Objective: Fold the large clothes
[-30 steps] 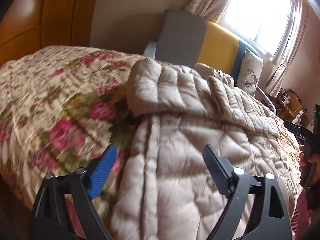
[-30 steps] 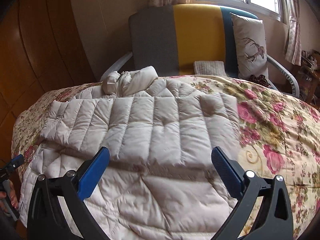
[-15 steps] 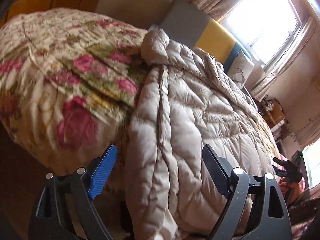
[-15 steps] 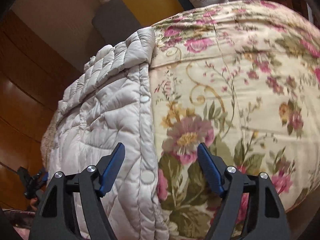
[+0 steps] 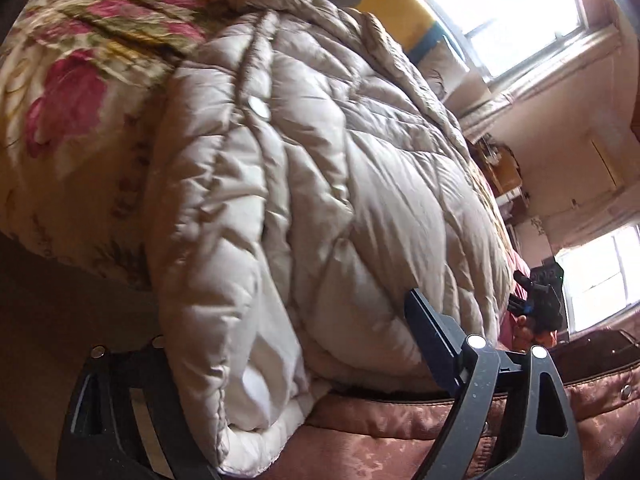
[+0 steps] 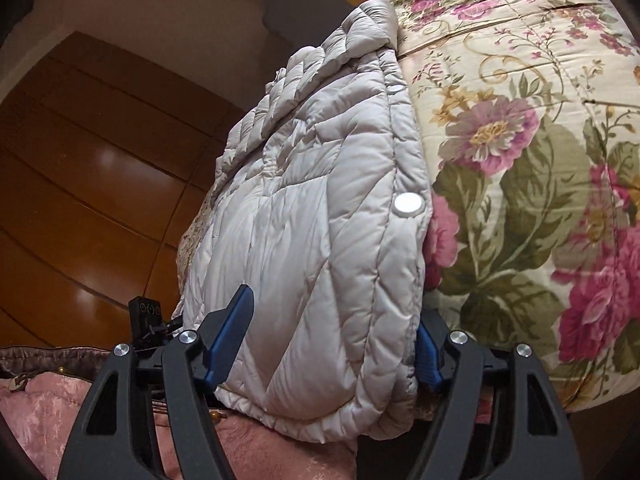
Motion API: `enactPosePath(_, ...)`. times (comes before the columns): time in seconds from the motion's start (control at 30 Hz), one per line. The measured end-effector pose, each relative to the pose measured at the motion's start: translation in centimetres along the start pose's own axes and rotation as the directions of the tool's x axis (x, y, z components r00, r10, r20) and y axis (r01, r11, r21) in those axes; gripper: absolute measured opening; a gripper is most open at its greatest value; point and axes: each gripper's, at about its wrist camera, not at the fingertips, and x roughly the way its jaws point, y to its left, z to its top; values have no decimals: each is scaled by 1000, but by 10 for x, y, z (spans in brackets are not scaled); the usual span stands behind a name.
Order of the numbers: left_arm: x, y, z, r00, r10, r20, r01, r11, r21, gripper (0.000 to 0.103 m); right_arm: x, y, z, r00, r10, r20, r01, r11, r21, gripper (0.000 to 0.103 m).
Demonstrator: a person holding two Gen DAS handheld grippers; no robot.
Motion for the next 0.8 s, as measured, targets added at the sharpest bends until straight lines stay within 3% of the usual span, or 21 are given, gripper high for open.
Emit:
enactPosePath(0.03, 2, -2, 1, 1000, -11, -5, 11, 1000, 1, 84, 2, 0, -3, 999, 34, -13, -34, 999, 17, 67)
enactPosePath(0.1, 5, -5, 1, 1000, -23, -14, 23, 1000, 5, 65, 8, 0, -12, 996, 79, -41, -77, 996, 37, 59)
enactPosePath(0.13, 5, -7, 1, 1000, -22, -15, 22, 1000, 10, 61, 14, 2, -16, 995, 84, -62, -82, 996, 37, 54)
enactPosePath(0.3, -6, -16, 2, 999, -32, 17, 32, 999, 19, 23, 35, 14, -20, 985, 132, -107, -128, 991, 37, 32)
enactPosePath(0.43, -32, -15, 8, 985, -116, 127, 122, 992, -37, 14, 19, 29, -10, 972, 234, -16, -234, 972, 8, 24)
enactPosePath(0.5, -46, -16, 12, 969, -161, 188, 174, 983, -56, 12, 7, 37, -4, 961, 274, 36, -273, 962, -25, 22)
enactPosePath(0.6, -68, -24, 17, 928, -248, 277, 273, 960, -56, 11, -10, 47, 2, 936, 338, 101, -334, 941, -59, 21)
enactPosePath(0.8, -97, -47, 23, 856, -382, 349, 400, 916, 23, 11, -34, 75, 3, 903, 410, 131, -384, 905, -184, 21)
